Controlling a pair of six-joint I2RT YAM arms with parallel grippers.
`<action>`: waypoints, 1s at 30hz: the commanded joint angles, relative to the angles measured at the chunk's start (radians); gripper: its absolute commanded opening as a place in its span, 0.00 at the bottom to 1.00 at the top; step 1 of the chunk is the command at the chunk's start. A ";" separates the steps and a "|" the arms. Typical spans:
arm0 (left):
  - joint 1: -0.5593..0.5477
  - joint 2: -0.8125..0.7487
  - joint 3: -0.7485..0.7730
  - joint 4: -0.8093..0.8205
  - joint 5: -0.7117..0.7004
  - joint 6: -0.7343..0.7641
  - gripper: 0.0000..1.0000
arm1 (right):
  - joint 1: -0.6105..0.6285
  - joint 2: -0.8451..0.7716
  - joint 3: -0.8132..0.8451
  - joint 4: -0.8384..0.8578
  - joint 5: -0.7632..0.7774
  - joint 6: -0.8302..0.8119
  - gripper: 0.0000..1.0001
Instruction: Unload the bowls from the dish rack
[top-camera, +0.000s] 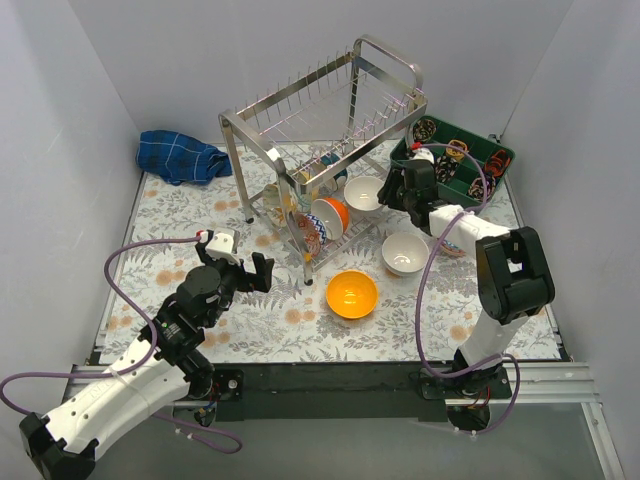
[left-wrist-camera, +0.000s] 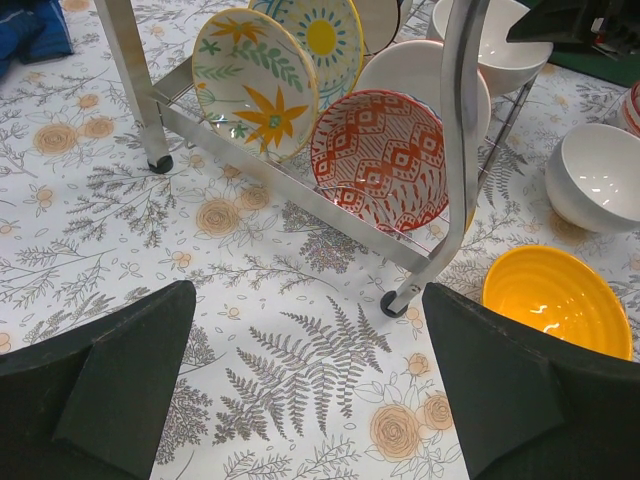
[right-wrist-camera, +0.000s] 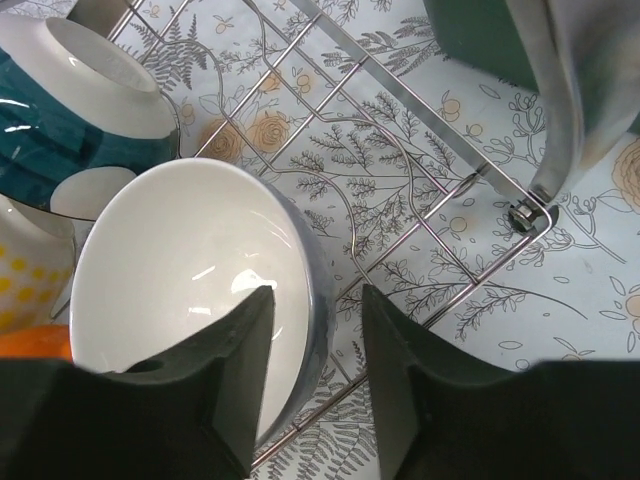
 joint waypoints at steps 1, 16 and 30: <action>0.007 -0.011 0.019 -0.007 0.005 0.000 0.98 | 0.000 0.027 0.055 -0.005 -0.019 -0.016 0.43; 0.007 -0.025 0.021 -0.012 0.008 -0.003 0.98 | -0.004 -0.107 0.075 -0.048 0.007 -0.074 0.01; 0.007 -0.020 0.022 -0.010 0.007 -0.003 0.98 | -0.046 -0.478 -0.200 -0.137 0.033 -0.168 0.01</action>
